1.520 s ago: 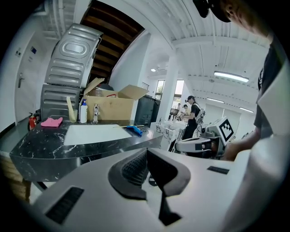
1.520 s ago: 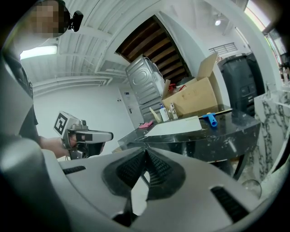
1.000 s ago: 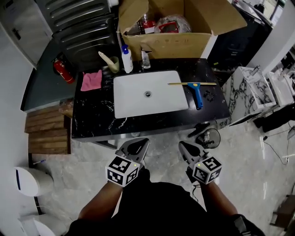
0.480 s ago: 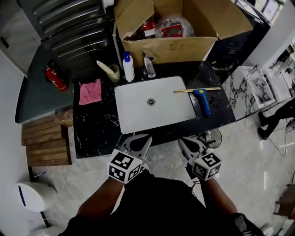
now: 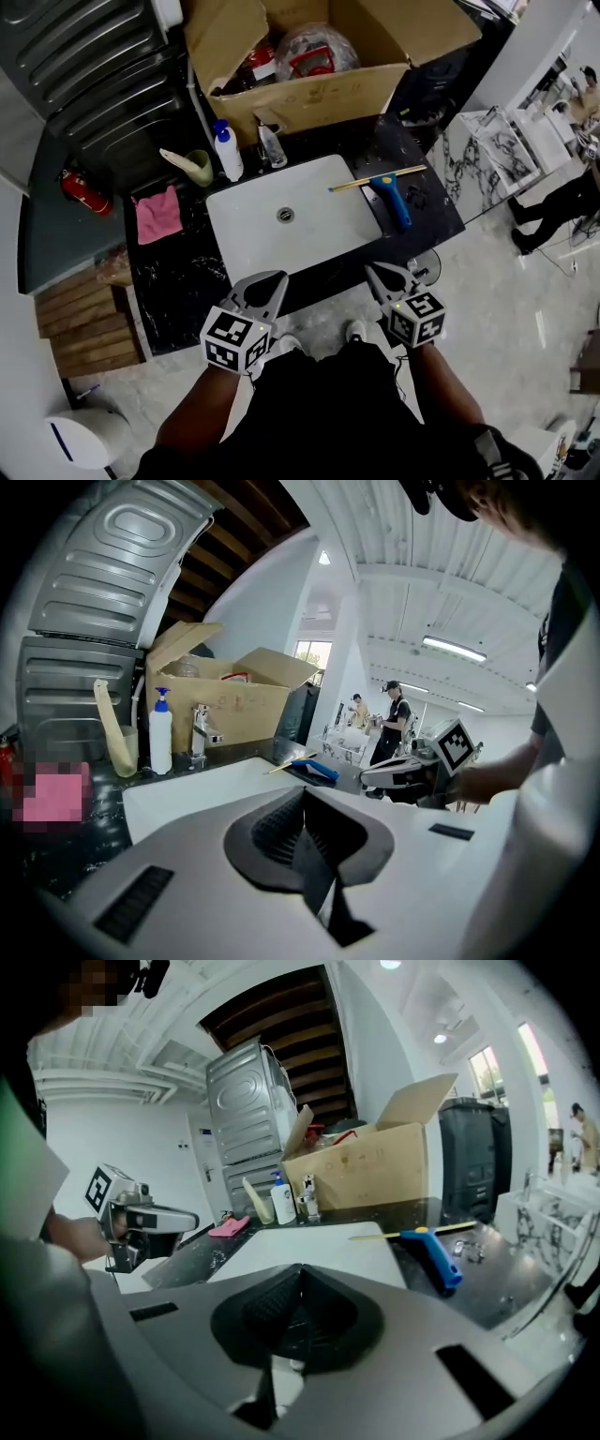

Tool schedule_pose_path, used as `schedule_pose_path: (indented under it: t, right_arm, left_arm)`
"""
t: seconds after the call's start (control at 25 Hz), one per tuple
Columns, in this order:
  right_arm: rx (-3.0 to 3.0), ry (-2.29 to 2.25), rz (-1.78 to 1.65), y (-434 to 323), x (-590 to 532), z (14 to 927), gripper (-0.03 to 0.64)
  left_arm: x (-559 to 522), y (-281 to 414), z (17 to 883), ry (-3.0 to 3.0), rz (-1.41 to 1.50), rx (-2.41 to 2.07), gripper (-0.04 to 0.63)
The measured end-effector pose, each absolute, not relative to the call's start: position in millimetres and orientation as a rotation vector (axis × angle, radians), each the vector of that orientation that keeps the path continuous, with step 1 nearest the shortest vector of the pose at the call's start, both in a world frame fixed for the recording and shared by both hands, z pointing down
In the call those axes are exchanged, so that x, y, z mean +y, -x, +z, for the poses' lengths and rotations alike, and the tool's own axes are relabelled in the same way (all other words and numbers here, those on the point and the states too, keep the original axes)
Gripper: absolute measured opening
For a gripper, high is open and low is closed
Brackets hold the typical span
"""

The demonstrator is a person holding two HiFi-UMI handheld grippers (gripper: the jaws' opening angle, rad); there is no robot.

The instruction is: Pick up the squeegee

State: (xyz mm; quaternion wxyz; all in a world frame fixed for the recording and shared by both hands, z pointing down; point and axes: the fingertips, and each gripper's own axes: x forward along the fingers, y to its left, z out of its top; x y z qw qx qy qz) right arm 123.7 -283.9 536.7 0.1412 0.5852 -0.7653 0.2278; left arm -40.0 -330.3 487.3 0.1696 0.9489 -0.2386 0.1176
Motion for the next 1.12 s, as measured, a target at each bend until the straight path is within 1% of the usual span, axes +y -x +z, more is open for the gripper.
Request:
schedule_pose_path:
  t: [0.32,0.68,0.92,1.04,1.12]
  right_arm:
    - [-2.162,-1.725,0.64,-178,-309,529,0.009]
    - [-2.095,-1.625,0.597,-233,-356,554,0.009]
    - [-2.011,-1.633,0.633,-280,-390,574,0.009]
    - [-1.956,-1.633,0.657,-300,-403,587,0.034]
    - [-1.923,-1.621,0.68,-309,-411,595,0.063]
  left_arm:
    - [-343,24,487,-2.663,0.311,-0.752,0.017]
    - [-371,17,482,-2.598,0.283,-0.941,0.017]
    - [-375,4,482,-2.57,0.301,-1.007,0.017]
    - [-376,5,483,-2.544,0.303,-1.048,0.017]
    - [-377,7,483,-2.531,0.31,-1.073,0.017]
